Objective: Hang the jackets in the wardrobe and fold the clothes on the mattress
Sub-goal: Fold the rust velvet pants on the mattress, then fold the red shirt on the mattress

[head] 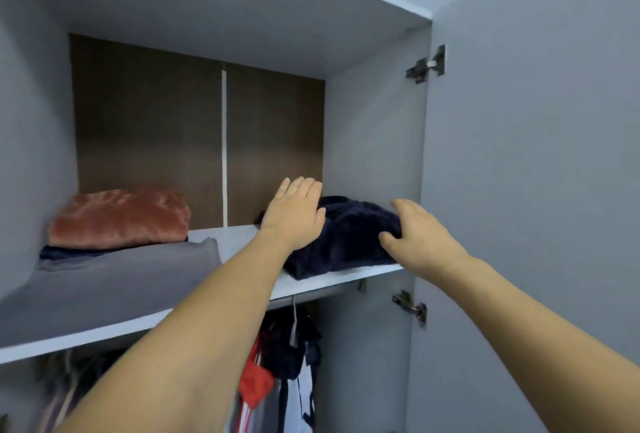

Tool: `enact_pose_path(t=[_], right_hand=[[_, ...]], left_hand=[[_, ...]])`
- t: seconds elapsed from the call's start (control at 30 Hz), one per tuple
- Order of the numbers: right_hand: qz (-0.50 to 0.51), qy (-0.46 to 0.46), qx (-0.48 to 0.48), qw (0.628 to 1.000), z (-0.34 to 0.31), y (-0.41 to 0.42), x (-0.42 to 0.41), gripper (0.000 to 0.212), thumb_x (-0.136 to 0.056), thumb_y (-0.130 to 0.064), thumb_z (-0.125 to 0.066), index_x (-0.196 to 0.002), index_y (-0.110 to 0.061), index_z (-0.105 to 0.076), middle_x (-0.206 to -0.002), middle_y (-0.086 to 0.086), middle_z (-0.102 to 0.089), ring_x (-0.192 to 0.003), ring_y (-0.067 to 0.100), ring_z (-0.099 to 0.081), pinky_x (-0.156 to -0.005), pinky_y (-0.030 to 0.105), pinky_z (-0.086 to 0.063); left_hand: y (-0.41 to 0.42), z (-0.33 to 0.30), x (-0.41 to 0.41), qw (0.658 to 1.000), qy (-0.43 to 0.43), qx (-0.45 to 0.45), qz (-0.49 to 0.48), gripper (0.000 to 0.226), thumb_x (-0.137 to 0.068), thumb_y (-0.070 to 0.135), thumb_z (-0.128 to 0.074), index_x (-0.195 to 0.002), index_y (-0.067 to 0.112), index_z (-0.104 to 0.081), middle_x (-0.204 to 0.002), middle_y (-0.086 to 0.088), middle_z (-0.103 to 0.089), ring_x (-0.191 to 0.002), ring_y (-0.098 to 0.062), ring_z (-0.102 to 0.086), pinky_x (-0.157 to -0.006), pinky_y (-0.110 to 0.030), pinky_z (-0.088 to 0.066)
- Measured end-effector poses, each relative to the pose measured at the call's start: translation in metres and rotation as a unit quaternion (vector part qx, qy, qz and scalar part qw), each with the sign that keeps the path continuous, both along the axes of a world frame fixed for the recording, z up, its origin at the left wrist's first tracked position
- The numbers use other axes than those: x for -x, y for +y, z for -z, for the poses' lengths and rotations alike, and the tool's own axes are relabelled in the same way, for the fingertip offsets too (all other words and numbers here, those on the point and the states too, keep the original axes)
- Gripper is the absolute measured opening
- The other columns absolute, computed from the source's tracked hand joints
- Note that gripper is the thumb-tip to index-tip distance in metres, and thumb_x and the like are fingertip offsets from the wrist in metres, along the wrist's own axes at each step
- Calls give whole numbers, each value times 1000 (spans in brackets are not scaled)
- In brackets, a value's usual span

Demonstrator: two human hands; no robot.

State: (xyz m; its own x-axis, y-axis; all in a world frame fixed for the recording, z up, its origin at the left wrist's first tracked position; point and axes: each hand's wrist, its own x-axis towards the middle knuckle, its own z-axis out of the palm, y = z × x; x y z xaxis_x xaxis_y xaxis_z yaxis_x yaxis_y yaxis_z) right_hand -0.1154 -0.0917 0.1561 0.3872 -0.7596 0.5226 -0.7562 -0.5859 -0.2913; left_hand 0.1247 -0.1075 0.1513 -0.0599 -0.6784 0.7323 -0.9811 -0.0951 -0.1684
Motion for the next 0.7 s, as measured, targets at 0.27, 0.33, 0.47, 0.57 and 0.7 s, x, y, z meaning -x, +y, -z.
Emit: enact_pose_path(t=[0.27, 0.33, 0.47, 0.57, 0.7], right_hand=[[69, 8, -2, 998, 9, 82, 182, 67, -98, -31, -48, -154, -10, -19, -160, 6, -22, -147, 21, -22, -116, 31, -20], [84, 4, 12, 996, 12, 108, 228, 66, -98, -29, -48, -154, -11, -19, -160, 4, -23, -146, 20, -23, -115, 30, -21], [121, -8, 45, 992, 21, 157, 319, 63, -96, -24, -51, -152, -10, -25, -157, 4, -30, -143, 19, -28, -112, 25, -22], [181, -7, 39, 983, 34, 182, 392, 65, -97, -28, -51, -153, -12, -23, -159, 4, -27, -145, 19, -25, -115, 27, -20], [268, -39, 4, 963, 54, 208, 485, 65, -97, -28, -51, -153, -14, -23, -159, 4, -26, -144, 21, -27, -115, 33, -24]], left_hand=[[67, 13, 211, 985, 42, 50, 161, 57, -99, 30, -45, -149, 7, -33, -155, -9, -35, -144, -26, -29, -123, -42, -14], [85, 19, 267, 976, 27, 71, 204, 58, -97, 30, -47, -149, 5, -35, -153, -10, -38, -142, -27, -32, -122, -42, -15], [112, 23, 368, 957, 34, 93, 272, 61, -94, 32, -42, -147, 3, -37, -151, -13, -40, -141, -31, -34, -122, -46, -18], [120, 26, 437, 945, 45, 88, 313, 64, -92, 35, -35, -146, 2, -39, -151, -14, -40, -142, -32, -33, -122, -47, -17], [118, 38, 531, 924, 39, 69, 373, 60, -97, 29, -46, -150, 4, -33, -156, -11, -32, -147, -29, -23, -123, -45, -10]])
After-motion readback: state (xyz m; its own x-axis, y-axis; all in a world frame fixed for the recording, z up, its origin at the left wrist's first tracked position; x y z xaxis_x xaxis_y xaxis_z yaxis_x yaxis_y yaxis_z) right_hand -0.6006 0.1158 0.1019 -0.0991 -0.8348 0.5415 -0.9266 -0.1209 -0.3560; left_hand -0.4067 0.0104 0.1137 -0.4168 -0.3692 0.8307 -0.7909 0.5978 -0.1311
